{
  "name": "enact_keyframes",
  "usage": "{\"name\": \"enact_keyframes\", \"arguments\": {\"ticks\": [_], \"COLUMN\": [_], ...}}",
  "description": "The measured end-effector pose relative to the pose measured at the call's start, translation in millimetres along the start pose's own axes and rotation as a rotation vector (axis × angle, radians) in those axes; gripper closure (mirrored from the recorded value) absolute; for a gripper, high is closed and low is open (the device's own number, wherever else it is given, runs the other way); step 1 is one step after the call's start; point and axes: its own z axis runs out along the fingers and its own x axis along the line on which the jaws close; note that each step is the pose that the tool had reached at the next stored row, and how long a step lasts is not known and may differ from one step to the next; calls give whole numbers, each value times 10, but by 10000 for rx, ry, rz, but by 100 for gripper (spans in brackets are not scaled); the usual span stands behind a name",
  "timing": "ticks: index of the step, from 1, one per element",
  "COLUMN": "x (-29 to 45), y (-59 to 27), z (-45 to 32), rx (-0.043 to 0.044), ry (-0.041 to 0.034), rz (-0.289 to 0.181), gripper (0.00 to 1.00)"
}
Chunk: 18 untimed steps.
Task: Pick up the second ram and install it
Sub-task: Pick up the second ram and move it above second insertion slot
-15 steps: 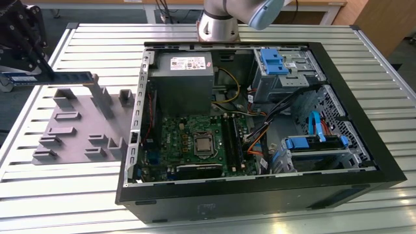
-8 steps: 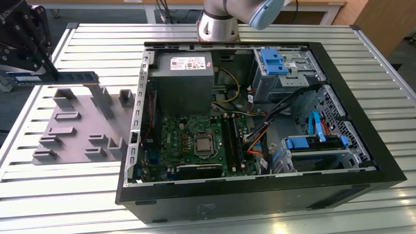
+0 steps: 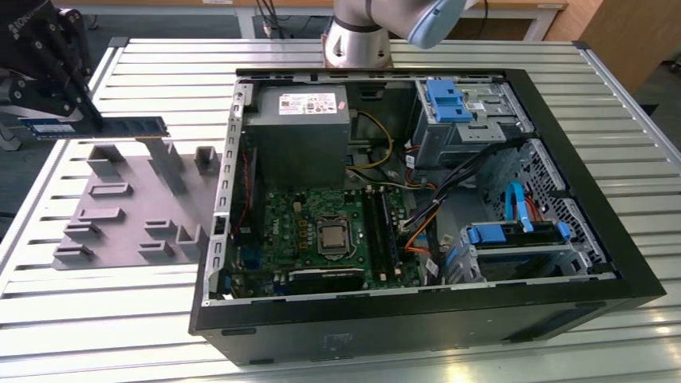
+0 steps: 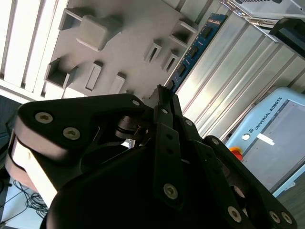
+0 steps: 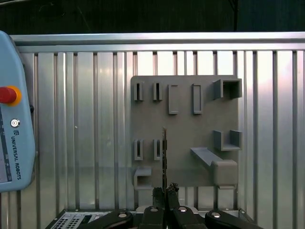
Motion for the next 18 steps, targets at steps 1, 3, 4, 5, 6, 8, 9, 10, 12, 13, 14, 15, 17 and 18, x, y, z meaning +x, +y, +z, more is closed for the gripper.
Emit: {"name": "enact_keyframes", "arguments": {"ticks": [1,3,4,5,6,8,9,10,12,13,14,15,17,18], "x": [0,-1,-1,-1,-1,-2,-2,-2,-2,-2,-3,-3,-3,-3], "y": [-10,-29,-37,-45,-53,-68,-75,-83,-96,-104,-111,-119,-134,-141], "z": [0,1,1,1,2,1,2,1,3,2,2,3,3,3], "rx": [0,0,0,1,1,0,0,0,1,1,0,1,0,0], "ry": [0,0,0,0,-1,0,0,0,-1,0,0,-1,0,0], "rz": [0,0,0,0,0,0,0,0,0,0,0,0,0,0], "gripper": [86,86,86,86,86,86,86,86,86,86,86,86,86,86]}}
